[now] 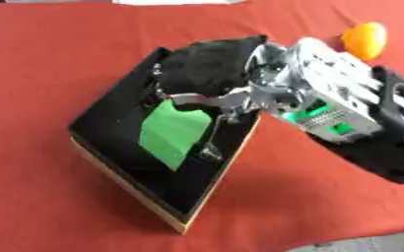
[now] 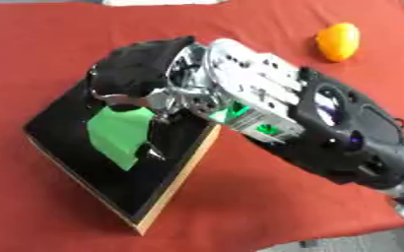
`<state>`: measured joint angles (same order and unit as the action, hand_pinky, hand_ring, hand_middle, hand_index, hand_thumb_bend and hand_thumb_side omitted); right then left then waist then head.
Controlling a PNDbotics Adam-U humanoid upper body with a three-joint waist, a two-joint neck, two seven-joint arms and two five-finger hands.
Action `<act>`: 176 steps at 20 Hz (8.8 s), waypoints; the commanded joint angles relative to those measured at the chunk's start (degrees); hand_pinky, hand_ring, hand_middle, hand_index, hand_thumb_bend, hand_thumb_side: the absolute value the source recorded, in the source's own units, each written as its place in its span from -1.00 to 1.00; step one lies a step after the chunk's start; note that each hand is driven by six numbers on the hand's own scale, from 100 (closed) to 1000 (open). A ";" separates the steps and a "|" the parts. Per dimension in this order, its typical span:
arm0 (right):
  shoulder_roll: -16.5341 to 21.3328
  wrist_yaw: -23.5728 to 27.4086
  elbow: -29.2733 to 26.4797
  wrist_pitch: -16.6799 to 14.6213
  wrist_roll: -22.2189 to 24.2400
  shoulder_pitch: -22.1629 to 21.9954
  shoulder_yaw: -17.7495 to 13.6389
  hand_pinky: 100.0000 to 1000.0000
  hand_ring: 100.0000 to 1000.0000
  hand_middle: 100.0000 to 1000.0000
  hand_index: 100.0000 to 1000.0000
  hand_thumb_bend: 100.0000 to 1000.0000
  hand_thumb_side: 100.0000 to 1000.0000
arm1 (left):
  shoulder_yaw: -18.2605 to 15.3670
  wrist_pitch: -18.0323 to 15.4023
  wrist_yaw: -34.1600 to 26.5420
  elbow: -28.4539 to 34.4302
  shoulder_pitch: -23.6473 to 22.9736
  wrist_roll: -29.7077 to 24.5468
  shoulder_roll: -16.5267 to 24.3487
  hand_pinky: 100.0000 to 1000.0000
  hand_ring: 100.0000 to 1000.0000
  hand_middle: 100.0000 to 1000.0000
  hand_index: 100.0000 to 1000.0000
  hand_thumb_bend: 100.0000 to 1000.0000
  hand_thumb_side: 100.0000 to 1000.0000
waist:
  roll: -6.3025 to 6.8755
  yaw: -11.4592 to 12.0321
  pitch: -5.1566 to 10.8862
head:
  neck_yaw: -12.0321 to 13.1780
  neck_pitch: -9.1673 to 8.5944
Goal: Pick up objects on the table and place them in the box.
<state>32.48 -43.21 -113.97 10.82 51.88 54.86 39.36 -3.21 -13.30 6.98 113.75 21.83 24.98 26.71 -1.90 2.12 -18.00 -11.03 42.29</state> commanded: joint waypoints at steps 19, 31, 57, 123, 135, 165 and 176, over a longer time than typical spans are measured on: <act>1.77 -1.52 -0.62 -5.19 0.09 1.52 -11.14 0.75 0.87 0.67 0.80 0.09 -0.79 | -0.40 0.03 -0.02 0.84 0.87 -0.09 0.67 -0.03 0.58 0.30 0.57 -1.00 0.01 | 0.66 0.62 1.38 | -0.35 -0.36; 14.74 -3.19 -0.62 0.96 -3.85 -5.37 -25.60 0.70 0.84 0.66 0.80 0.02 -0.90 | -0.60 0.22 0.28 0.84 0.49 0.05 1.21 -0.04 0.59 0.30 0.56 -1.00 0.02 | 0.60 -0.02 1.01 | -0.79 -0.86; 28.94 -3.82 12.89 21.99 -2.79 -19.16 -34.82 0.70 0.86 0.70 0.80 -0.01 -0.98 | -0.55 0.15 0.68 0.84 1.12 -0.03 2.15 -0.05 0.60 0.31 0.56 -1.00 0.03 | 1.27 1.91 -1.44 | -1.77 -3.62; 20.47 -22.86 50.07 26.24 -12.81 -6.03 -31.82 -0.67 -0.22 -0.33 -0.17 -0.43 -1.00 | -0.70 0.43 0.82 0.84 0.88 -0.65 1.85 -0.06 0.61 0.32 0.56 -1.00 0.08 | 1.63 2.93 -3.32 | -4.16 -6.64; 22.45 -14.80 37.74 27.86 -18.02 -10.15 -33.97 -0.85 -0.44 -0.62 -0.47 -0.44 -1.00 | -0.83 0.24 0.96 0.84 0.72 -1.05 1.81 -0.05 0.61 0.32 0.56 -1.00 0.06 | 1.93 1.53 -2.69 | -3.97 -6.04; 28.53 5.86 -0.51 7.49 -16.51 -13.51 -28.25 -0.81 -0.41 -0.59 -0.44 -0.42 -1.00 | -0.56 0.09 0.75 0.84 0.78 -1.38 1.43 -0.03 0.59 0.32 0.56 -1.00 -0.01 | 0.51 1.12 0.91 | -1.41 -2.17; 21.05 11.80 -0.62 -1.99 -12.08 -1.93 -21.56 -0.80 -0.39 -0.57 -0.43 -0.45 -1.00 | -0.49 0.09 0.57 0.84 0.55 -1.54 1.04 -0.03 0.59 0.32 0.56 -1.00 -0.02 | 0.26 1.41 2.25 | -0.61 -0.96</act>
<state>53.42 -32.02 -113.71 9.86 39.11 51.77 17.80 -3.39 -13.11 7.57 113.75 22.10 23.67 26.96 -1.74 3.52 -17.00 -11.86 40.94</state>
